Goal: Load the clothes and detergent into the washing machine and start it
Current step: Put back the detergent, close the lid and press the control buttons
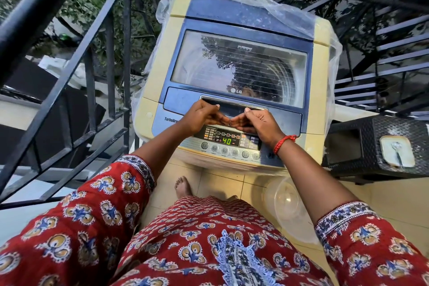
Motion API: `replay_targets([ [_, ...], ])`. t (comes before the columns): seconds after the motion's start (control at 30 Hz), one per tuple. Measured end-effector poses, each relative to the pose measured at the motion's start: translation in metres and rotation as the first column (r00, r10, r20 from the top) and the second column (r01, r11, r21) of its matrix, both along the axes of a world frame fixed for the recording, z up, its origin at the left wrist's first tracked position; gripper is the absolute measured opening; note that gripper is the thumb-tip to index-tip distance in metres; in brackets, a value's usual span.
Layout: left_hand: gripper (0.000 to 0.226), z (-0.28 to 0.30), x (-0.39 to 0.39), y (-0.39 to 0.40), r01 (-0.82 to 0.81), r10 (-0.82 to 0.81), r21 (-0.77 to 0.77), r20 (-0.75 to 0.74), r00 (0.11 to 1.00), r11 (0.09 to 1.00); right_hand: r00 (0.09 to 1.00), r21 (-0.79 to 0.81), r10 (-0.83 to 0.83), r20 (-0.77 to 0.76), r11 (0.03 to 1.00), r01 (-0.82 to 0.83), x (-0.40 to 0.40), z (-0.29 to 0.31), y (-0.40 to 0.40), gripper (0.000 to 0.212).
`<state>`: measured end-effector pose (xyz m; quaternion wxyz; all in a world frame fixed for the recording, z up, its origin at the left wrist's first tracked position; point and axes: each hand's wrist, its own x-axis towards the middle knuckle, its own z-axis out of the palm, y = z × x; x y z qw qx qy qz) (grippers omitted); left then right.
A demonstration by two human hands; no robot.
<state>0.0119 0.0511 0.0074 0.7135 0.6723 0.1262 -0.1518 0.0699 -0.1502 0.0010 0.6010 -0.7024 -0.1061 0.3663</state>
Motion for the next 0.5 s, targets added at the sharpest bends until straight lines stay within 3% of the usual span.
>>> replay_targets([
  [0.5, 0.040, 0.007, -0.007, -0.009, -0.091, 0.091, -0.001, -0.021, 0.996, 0.996, 0.989, -0.126, -0.116, 0.089, 0.984, 0.126, -0.013, 0.014, 0.017, 0.046],
])
